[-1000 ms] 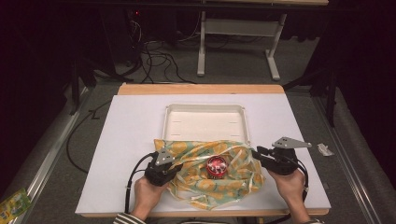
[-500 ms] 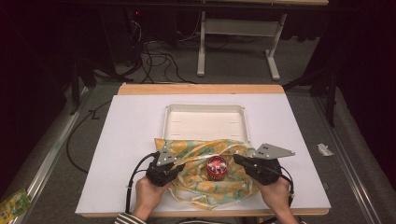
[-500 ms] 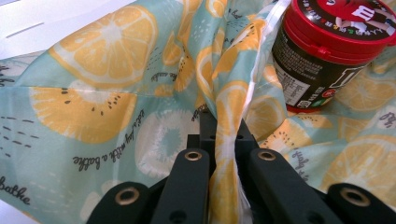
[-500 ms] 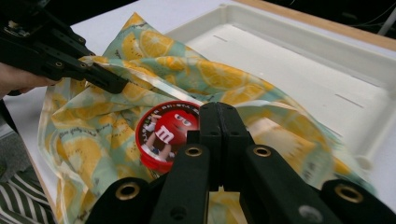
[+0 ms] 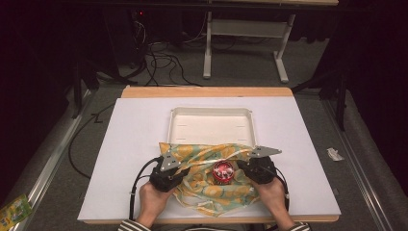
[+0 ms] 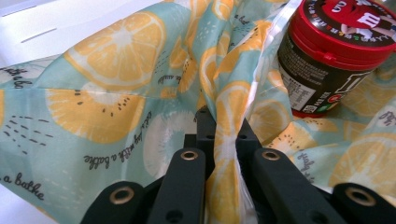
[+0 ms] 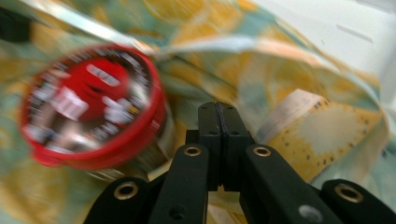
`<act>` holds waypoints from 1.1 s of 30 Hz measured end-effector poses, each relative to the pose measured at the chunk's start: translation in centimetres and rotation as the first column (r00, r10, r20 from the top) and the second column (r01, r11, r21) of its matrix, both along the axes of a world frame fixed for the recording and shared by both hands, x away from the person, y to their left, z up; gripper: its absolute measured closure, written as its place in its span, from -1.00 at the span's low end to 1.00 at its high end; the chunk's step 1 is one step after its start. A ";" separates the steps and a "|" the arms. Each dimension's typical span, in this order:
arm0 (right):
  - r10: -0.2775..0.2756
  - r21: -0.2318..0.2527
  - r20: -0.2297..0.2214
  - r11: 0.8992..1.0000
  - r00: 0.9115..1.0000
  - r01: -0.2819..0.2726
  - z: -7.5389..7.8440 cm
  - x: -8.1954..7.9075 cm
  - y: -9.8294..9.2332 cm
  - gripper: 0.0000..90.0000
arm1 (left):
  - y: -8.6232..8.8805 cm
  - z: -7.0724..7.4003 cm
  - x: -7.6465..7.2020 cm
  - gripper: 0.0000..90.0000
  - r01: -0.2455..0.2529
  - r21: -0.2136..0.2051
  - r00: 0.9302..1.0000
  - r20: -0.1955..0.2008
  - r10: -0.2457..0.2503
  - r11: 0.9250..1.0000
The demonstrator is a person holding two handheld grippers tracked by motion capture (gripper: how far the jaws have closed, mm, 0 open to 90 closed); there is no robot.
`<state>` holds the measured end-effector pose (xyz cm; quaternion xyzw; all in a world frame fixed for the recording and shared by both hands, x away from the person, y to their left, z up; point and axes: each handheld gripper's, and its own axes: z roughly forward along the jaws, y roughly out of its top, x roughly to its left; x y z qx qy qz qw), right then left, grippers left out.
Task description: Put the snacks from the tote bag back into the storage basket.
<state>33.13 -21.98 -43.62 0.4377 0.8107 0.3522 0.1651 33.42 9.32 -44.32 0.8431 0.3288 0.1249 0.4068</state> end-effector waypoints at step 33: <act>-0.213 0.020 -0.046 0.977 0.976 0.214 -1.9 0.4 -8.8 1.00 | 1.6 -0.6 1.1 0.69 -0.131 0.089 0.991 0.020 0.130 0.987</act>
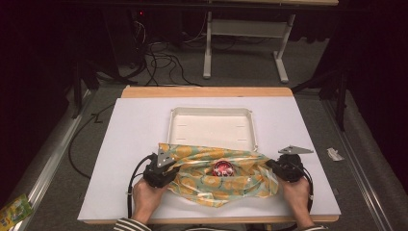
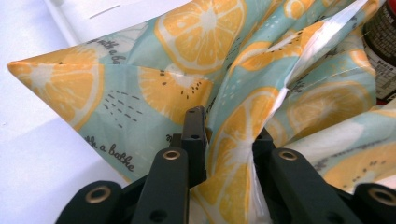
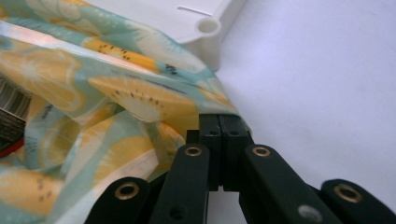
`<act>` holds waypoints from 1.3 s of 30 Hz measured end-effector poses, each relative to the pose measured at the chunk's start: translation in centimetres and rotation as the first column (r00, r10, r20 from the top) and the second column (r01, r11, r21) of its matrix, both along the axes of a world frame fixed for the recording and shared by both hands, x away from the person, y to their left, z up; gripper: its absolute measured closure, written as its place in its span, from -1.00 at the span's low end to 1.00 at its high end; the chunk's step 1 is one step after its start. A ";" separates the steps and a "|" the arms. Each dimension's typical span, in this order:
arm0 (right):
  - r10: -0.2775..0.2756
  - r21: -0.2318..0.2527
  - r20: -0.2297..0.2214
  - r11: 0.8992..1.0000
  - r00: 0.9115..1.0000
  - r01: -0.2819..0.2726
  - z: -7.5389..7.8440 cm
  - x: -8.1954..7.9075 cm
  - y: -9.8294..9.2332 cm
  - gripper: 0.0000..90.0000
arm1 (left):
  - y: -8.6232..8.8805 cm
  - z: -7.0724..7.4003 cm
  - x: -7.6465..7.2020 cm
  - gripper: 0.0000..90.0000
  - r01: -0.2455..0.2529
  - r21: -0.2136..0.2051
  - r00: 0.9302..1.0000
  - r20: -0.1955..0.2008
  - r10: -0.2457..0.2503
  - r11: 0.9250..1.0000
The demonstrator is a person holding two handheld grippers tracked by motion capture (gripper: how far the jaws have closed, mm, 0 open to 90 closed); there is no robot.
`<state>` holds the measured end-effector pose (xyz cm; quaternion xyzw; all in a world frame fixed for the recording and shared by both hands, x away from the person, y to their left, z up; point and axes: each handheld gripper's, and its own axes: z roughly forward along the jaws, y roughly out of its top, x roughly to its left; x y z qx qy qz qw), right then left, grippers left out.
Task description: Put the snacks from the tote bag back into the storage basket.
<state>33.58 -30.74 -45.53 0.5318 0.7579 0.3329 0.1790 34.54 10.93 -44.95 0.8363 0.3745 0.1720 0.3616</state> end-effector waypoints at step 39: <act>0.206 -0.018 0.122 0.979 0.971 -0.205 3.0 -4.3 4.2 0.59 | -0.2 -0.1 -0.6 0.95 0.073 -0.078 0.996 -0.039 -0.076 0.994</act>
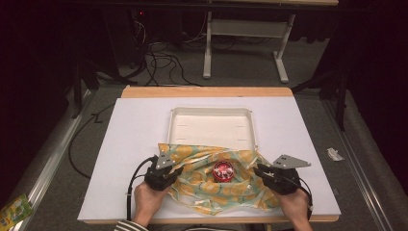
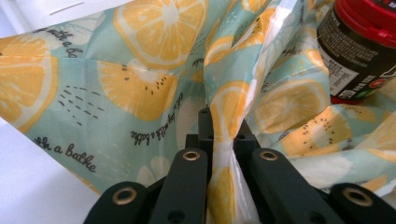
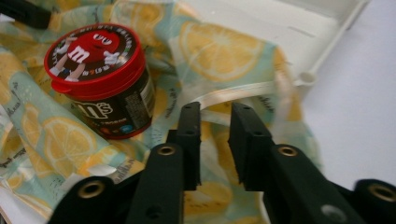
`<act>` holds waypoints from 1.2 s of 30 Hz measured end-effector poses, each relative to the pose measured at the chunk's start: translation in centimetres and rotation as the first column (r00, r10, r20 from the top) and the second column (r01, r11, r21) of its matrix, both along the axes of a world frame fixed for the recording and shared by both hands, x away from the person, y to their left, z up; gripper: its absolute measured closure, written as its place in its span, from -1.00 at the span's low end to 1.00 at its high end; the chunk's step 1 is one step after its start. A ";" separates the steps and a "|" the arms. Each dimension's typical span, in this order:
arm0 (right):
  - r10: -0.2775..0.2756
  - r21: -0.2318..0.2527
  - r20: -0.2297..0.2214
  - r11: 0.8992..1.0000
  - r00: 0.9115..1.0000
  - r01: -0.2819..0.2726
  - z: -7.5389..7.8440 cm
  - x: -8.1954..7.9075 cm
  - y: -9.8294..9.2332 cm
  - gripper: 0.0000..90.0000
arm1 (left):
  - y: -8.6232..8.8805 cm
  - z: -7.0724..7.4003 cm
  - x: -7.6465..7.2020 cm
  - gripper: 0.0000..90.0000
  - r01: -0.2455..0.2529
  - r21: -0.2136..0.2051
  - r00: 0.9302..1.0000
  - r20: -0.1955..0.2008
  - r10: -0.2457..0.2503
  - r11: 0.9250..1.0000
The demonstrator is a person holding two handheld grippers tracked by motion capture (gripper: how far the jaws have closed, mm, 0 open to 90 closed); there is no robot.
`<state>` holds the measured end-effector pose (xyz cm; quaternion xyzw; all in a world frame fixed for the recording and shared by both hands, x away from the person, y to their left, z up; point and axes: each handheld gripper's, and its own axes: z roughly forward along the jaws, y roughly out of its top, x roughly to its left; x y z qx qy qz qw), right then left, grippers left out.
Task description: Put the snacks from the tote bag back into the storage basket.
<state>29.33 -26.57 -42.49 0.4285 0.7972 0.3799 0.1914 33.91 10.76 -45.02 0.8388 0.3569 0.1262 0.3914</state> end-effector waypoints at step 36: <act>-0.101 0.010 -0.095 0.995 0.990 0.103 -2.7 4.5 -0.9 1.00 | 0.1 -0.5 0.3 0.95 0.004 0.076 1.000 0.004 -0.004 0.997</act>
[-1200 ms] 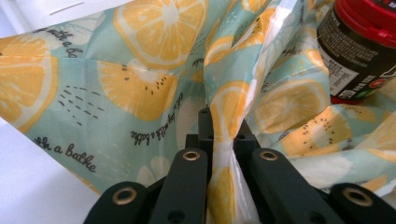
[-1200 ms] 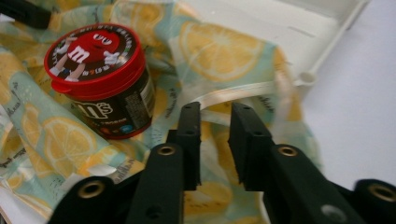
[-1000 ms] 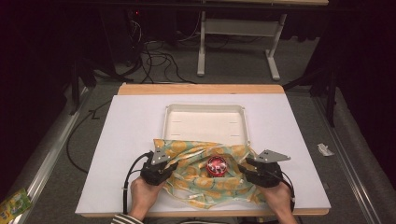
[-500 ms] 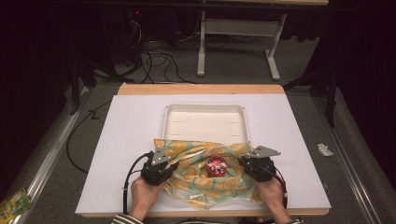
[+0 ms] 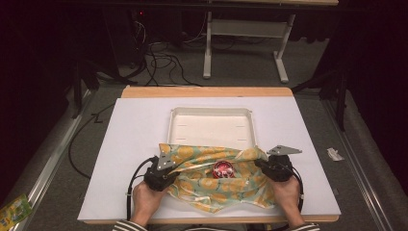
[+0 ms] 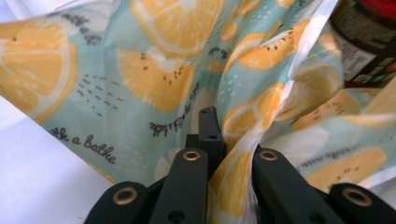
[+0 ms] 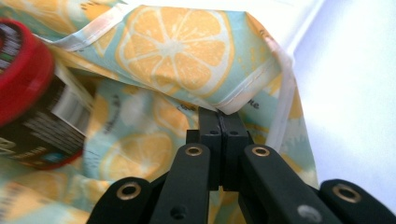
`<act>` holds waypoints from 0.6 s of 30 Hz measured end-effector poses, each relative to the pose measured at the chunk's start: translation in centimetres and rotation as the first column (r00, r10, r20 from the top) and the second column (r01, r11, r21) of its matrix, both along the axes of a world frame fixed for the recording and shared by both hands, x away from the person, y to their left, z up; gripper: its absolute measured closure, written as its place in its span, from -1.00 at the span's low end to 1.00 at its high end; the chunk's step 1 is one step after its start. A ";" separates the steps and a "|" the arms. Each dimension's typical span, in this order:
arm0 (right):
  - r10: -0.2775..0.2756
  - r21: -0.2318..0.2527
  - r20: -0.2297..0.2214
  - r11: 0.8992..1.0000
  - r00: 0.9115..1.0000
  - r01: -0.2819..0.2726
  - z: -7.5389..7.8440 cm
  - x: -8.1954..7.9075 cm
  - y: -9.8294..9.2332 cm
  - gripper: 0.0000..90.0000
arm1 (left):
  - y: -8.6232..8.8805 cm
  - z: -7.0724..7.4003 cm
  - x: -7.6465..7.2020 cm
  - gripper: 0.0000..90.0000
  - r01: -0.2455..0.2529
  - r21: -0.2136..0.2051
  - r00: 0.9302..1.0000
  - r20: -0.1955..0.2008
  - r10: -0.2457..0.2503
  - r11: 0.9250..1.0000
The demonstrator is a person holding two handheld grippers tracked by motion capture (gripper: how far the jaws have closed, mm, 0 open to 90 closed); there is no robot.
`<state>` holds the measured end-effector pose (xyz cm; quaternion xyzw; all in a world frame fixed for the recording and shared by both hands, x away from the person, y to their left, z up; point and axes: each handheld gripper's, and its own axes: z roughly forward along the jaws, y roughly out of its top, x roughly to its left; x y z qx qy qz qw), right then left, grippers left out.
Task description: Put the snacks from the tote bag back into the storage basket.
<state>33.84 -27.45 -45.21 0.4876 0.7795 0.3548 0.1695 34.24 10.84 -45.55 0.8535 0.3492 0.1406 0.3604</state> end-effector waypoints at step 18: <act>0.014 -0.024 -0.039 1.000 0.999 -0.015 -1.3 0.1 0.5 1.00 | -0.1 2.6 -1.4 0.18 0.055 -0.065 0.998 0.032 -0.053 0.996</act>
